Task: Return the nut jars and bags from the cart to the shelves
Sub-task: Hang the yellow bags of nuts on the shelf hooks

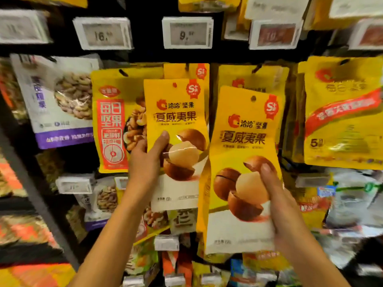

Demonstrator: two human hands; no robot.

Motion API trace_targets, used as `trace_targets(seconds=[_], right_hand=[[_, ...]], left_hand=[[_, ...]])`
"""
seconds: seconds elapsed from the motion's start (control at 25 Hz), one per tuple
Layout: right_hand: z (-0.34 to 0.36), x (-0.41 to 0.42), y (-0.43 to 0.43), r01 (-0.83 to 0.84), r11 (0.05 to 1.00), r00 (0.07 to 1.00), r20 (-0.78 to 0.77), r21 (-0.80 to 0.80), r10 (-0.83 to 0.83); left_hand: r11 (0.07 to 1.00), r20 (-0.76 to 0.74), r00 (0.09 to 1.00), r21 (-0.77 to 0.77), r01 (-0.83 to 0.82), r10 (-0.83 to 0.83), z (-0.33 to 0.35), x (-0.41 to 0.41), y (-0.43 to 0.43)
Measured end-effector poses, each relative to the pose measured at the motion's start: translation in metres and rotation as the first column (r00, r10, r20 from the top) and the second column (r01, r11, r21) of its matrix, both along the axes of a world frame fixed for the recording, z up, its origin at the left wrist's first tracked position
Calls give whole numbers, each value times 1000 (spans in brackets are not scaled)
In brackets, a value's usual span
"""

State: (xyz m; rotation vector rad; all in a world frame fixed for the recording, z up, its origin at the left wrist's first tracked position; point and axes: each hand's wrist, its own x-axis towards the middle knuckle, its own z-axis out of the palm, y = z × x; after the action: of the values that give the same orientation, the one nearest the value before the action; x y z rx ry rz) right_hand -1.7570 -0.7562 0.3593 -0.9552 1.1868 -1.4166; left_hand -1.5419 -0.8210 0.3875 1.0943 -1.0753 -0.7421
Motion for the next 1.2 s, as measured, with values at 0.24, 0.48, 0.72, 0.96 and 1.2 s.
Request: trace_targets(seconds=[0.24,0.48,0.72,0.96,1.2], right_hand=[[20,2,-52,29,997,998,54,-74,-25],[23,-10,-80,12,997,1000,17,-77,-11],[29,-24,-94,-49,997,998,41,-63,52],[36,-23,-99,-64,996,997,41,-54,67],[54,2,-116,-77,996,978,-198,-46,67]], left_hand=[[996,42,998,-73,55,-52,23,2,-61],[991,55,994,-96,95,-90,23,1,-75],[995,36,996,-55,82,-80,28,-3,-84],[999,210,978,-40,-6,14,29,-9,-93],[910,532,767,-381,-162,359,19,-13,-72]])
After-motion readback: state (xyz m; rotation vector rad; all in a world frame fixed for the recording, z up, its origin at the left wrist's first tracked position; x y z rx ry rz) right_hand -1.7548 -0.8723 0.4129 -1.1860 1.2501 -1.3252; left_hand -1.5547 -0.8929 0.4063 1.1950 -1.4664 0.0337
